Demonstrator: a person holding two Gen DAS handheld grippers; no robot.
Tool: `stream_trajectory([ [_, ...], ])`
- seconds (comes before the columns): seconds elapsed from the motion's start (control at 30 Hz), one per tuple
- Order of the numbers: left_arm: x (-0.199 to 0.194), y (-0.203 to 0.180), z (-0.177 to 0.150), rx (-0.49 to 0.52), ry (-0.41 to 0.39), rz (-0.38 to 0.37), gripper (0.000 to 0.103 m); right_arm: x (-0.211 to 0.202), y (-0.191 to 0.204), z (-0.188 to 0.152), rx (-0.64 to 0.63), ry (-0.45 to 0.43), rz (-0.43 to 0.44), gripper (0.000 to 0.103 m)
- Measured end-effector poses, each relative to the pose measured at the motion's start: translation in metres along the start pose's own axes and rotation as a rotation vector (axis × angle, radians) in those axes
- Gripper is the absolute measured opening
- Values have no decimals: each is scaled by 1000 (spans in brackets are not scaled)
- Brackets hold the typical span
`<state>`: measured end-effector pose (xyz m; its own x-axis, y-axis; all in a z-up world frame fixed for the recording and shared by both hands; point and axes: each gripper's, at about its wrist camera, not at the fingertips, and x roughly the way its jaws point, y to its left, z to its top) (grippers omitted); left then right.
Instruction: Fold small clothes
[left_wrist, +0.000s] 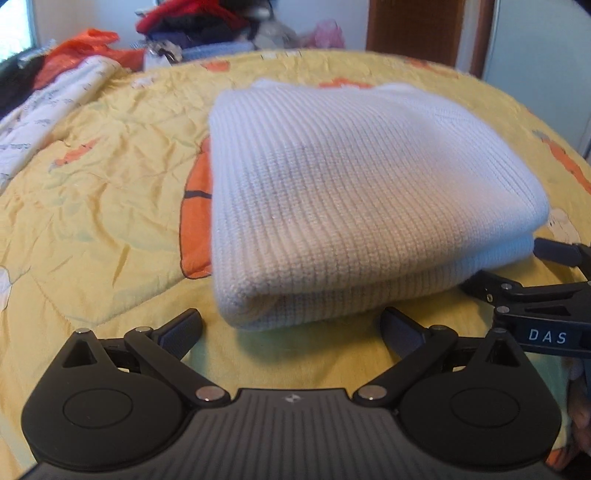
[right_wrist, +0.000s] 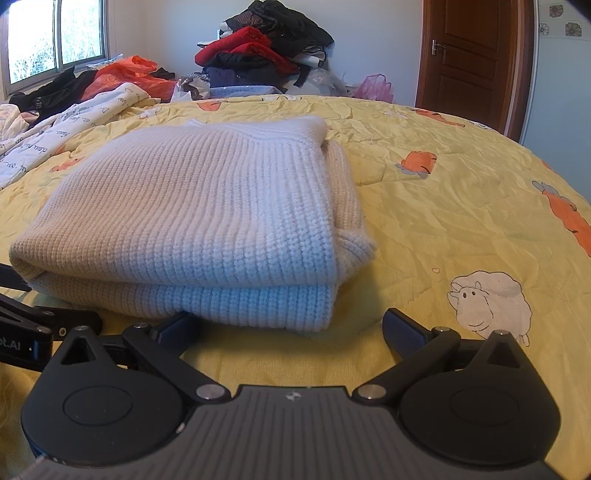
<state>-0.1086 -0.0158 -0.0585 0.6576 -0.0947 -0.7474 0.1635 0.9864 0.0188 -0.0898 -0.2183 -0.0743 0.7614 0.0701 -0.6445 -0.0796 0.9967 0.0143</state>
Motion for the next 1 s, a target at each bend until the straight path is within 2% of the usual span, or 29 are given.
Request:
stream_trajectory([
  [0.1, -5, -2, -14, -4, -97, 11, 103, 0, 0, 0, 1, 0, 0, 103],
  [0.3, -7, -5, -22, -4, -170, 18, 103, -2, 1, 0, 5, -5, 3, 103],
  [1.0, -5, -6, -24, -20, -191, 35, 103, -2, 4, 0, 3, -7, 4, 103],
])
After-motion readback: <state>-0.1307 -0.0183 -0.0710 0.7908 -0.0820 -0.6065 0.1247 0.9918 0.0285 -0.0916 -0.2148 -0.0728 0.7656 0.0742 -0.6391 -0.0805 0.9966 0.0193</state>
